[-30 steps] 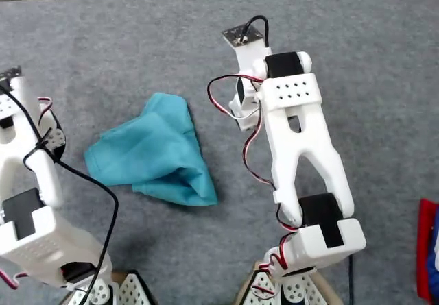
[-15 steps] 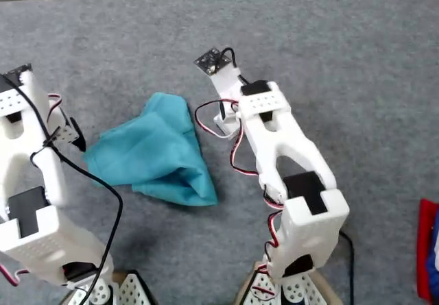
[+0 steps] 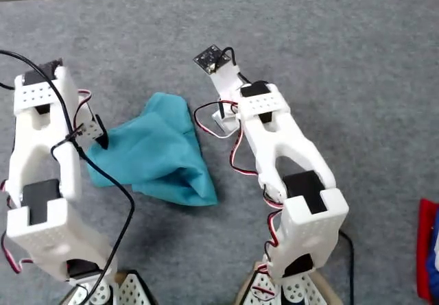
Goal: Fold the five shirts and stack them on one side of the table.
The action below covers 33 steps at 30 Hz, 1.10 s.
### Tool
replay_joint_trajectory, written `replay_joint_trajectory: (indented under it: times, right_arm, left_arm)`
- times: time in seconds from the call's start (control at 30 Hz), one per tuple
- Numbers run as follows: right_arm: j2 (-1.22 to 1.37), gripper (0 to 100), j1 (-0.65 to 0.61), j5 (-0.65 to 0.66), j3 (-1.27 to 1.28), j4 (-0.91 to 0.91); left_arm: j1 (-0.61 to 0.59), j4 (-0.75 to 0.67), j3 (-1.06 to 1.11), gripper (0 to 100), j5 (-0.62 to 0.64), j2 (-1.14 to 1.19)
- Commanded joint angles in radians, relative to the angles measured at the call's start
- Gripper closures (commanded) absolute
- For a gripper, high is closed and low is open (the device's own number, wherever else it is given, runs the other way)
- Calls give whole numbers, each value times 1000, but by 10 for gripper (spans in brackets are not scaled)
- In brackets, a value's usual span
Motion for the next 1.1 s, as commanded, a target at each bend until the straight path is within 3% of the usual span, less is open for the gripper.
replay_joint_trajectory:
  times: [0.0, 0.33, 0.53, 0.67, 0.9, 0.97, 1.07]
  right_arm:
    - [-4, 990, -8, 6, 2, -18]
    - [-2, 990, -7, 6, 2, -35]
    - [-2, 990, -7, 6, 2, -38]
    - [-2, 990, -7, 6, 2, -38]
    - [-2, 990, -7, 6, 2, -38]
    - [-2, 990, -8, 6, -2, -38]
    - [-4, 990, -12, 6, -13, -40]
  left_arm:
    - [-29, -9, -32, 815, -3, 54]
    - [-41, -81, -74, 819, -2, 223]
    - [-41, -80, -126, 988, 2, 226]
    - [-41, -74, -157, 981, 6, 225]
    - [-44, 140, -420, 981, -5, 223]
    - [-54, 232, -555, 981, -64, 223]
    - [-91, 232, -623, 981, -146, 199]
